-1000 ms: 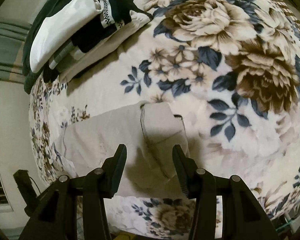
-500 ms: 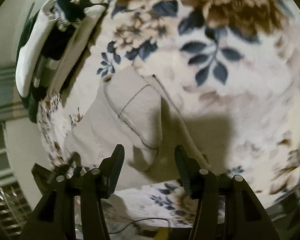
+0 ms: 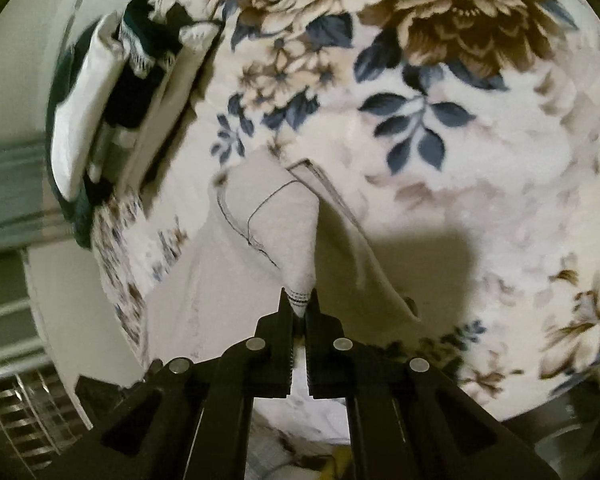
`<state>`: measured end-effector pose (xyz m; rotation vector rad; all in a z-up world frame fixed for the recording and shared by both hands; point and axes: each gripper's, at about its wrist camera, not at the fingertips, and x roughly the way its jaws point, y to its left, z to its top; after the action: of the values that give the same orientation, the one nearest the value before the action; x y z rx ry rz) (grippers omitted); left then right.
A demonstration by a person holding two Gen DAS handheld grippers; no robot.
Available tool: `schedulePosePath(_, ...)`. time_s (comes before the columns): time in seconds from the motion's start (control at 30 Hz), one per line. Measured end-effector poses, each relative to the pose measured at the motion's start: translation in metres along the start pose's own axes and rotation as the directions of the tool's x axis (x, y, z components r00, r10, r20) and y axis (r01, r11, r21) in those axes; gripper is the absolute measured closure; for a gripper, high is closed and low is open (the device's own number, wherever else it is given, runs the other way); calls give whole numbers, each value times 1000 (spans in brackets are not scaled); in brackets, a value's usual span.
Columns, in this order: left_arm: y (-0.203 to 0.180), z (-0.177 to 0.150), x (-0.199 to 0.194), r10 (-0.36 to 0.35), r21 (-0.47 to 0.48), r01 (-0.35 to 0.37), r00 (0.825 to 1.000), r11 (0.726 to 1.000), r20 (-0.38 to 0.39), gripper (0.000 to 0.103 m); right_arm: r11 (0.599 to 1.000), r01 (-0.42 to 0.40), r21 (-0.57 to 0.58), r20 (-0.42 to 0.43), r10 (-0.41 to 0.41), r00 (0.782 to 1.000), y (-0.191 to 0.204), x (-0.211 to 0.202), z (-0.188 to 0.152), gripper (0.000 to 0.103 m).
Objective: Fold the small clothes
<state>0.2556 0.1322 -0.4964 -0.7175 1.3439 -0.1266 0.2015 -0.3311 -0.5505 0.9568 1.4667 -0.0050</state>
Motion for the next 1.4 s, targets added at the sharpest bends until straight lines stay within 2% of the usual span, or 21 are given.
schedulePosePath(0.2,29,-19,44,99,22,-98,989,995,-106,97,984,171,-47,-68,-174,982,-16,27,1,98)
schedulePosePath(0.27,36,-23,47,106,8,-106,983,994,-147,97,976,208,-59,-69,-211,975,-16,27,3,87)
schedulePosePath(0.3,38,-24,42,95,7,-95,985,995,-146,97,976,205,-68,-63,-210,976,-14,25,3,83)
schedulePosePath(0.37,37,-24,26,112,26,-109,985,994,-129,89,977,196,-88,-25,-199,980,-9,12,4,56)
schedulePosePath(0.4,36,-22,20,115,32,-112,986,993,-118,83,977,189,-95,-2,-190,982,-7,4,5,52)
schedulePosePath(0.43,34,-17,12,111,37,-108,989,993,-98,72,979,176,-102,22,-175,984,-3,-3,7,50)
schedulePosePath(0.5,31,-5,3,111,50,-108,992,993,-58,58,986,125,-114,62,-118,991,4,-14,14,49)
schedulePosePath(0.57,23,12,-2,95,66,-94,995,993,-13,55,991,73,-110,89,-63,994,9,-16,28,44)
schedulePosePath(0.7,1,56,20,75,110,-79,996,991,37,55,998,-34,-47,103,38,994,13,-6,58,44)
schedulePosePath(0.83,-19,84,65,68,170,-70,998,983,16,57,996,-88,30,51,87,995,9,22,80,45)
schedulePosePath(0.87,-22,87,73,83,184,-85,996,979,18,60,995,-98,33,33,97,995,10,28,82,61)
schedulePosePath(0.9,-23,88,77,83,201,-85,996,976,19,82,995,-91,28,21,91,996,12,33,82,76)
schedulePosePath(0.93,-26,90,83,94,220,-95,995,971,15,88,996,-84,25,19,84,996,14,36,81,94)
schedulePosePath(0.97,-27,90,82,103,229,-104,995,968,19,88,997,-77,15,36,76,996,15,35,80,97)
schedulePosePath(1.03,-26,92,82,101,236,-105,994,966,31,92,999,-38,16,84,36,996,14,29,78,98)
schedulePosePath(1.13,-15,98,84,88,196,-91,996,976,21,92,997,-11,78,127,1,992,0,25,83,98)
schedulePosePath(1.23,-13,101,89,74,183,-73,997,980,3,92,996,1,92,101,-10,995,-6,32,89,98)
schedulePosePath(1.3,-13,102,85,41,173,-36,999,984,-30,87,996,-16,92,66,10,998,-2,36,90,97)
schedulePosePath(1.33,-12,102,80,25,162,-17,999,987,-42,84,995,-33,98,60,28,998,-3,34,91,88)
schedulePosePath(1.37,-9,101,73,9,146,-2,999,989,-46,81,994,-50,102,58,44,997,-4,31,91,71)
schedulePosePath(1.4,-4,98,64,-13,130,19,999,991,-44,72,992,-79,102,63,73,995,-7,26,91,61)
